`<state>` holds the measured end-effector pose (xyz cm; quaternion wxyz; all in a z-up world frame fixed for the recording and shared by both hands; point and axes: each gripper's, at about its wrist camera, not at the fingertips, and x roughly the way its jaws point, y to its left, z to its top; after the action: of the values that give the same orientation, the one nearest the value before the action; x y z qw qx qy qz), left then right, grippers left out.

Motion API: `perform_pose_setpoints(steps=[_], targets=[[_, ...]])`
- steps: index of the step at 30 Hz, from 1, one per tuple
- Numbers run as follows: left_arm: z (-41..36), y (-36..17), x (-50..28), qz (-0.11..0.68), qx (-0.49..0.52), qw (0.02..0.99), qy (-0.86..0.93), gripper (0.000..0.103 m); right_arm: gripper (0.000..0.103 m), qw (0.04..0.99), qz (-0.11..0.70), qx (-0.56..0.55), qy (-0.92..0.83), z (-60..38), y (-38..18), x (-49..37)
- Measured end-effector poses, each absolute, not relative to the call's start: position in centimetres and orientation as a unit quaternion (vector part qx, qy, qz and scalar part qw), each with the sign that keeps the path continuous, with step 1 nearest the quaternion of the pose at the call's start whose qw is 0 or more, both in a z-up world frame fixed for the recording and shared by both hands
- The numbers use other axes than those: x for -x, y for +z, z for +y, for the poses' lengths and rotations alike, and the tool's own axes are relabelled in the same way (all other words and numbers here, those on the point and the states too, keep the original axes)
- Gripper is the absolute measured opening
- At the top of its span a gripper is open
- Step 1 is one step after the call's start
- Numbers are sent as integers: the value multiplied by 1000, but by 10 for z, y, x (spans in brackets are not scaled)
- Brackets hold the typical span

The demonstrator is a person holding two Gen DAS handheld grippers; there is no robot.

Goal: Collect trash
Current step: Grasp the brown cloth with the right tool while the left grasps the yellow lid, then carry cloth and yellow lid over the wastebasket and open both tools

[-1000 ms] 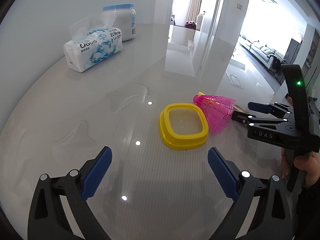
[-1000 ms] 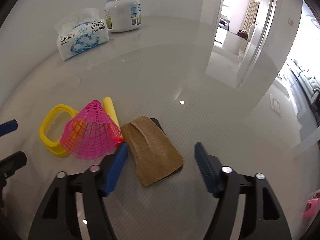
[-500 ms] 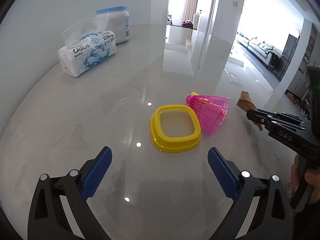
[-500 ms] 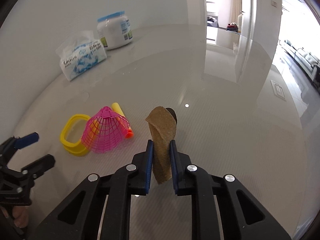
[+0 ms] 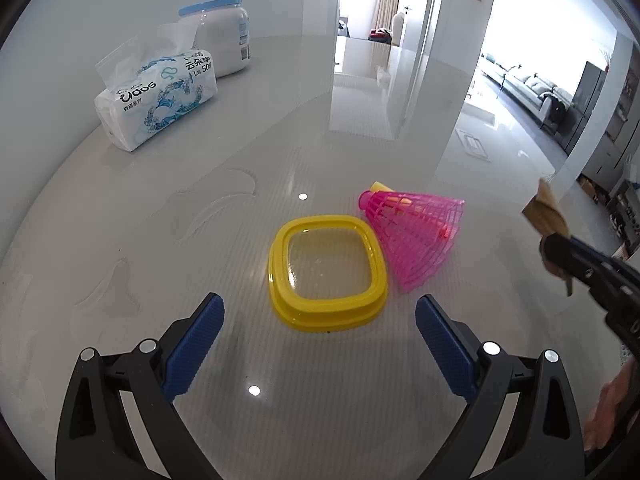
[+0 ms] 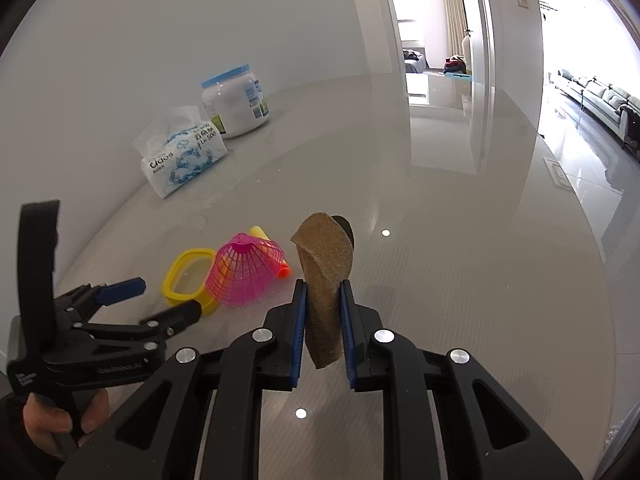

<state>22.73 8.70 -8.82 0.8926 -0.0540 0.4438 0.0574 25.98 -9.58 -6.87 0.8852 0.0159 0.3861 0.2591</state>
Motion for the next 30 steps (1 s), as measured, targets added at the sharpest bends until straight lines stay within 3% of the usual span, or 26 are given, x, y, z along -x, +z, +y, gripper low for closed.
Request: perform_pose_setpoints(steps=[19, 22, 23, 30], targets=[[93, -103, -259, 463, 52, 880, 91, 94, 16, 889, 371, -35, 266, -112, -63, -255], [92, -100, -258, 458, 49, 883, 88, 81, 16, 889, 372, -33, 266, -112, -63, -255], [91, -99, -257, 455, 46, 885, 84, 70, 16, 888, 373, -32, 266, -112, -63, -255], [95, -93, -243, 445, 49, 891, 74, 68, 16, 887, 378, -28, 264, -106, -62, -253]])
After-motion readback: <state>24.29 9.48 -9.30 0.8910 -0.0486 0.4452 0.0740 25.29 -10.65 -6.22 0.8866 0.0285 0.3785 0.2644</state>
